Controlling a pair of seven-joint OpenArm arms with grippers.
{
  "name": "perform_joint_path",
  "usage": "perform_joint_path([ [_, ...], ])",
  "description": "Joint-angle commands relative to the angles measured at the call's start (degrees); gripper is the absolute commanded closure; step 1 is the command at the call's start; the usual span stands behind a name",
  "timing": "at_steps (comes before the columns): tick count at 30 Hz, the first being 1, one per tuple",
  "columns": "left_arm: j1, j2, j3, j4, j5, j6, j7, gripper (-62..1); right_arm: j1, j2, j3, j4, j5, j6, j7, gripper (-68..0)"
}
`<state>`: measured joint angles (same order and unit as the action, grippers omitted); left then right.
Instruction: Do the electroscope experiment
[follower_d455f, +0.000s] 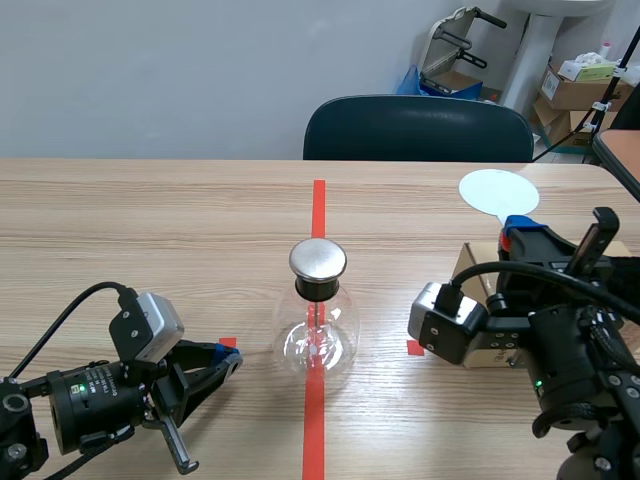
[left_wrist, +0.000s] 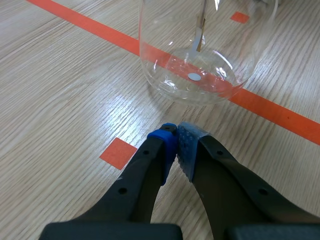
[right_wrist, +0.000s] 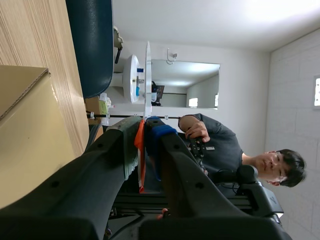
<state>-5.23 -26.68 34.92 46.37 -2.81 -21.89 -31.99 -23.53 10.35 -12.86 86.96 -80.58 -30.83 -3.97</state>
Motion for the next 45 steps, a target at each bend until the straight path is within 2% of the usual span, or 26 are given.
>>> perform_joint_path([
  [1,-0.2,0.3,0.1,1.2,-0.6,-0.1,-1.0,-2.9,0.3,0.7,0.2,0.7,0.0,-0.6,-0.2,-2.0],
  [37,-0.2,0.3,0.1,1.2,-0.6,-0.1,-1.0,-2.9,0.3,0.7,0.0,0.7,0.1,-0.7,-0.2,-2.0],
  [42,-0.2,0.3,0.1,1.2,-0.6,-0.1,-1.0,-2.9,0.3,0.7,0.4,0.7,5.4,-2.3,1.8,-2.0],
  [45,-0.2,0.3,0.1,1.2,-0.5,-0.1,-1.0,-2.9,-0.8,0.7,2.4,0.7,7.7,-4.6,5.0,-2.0],
])
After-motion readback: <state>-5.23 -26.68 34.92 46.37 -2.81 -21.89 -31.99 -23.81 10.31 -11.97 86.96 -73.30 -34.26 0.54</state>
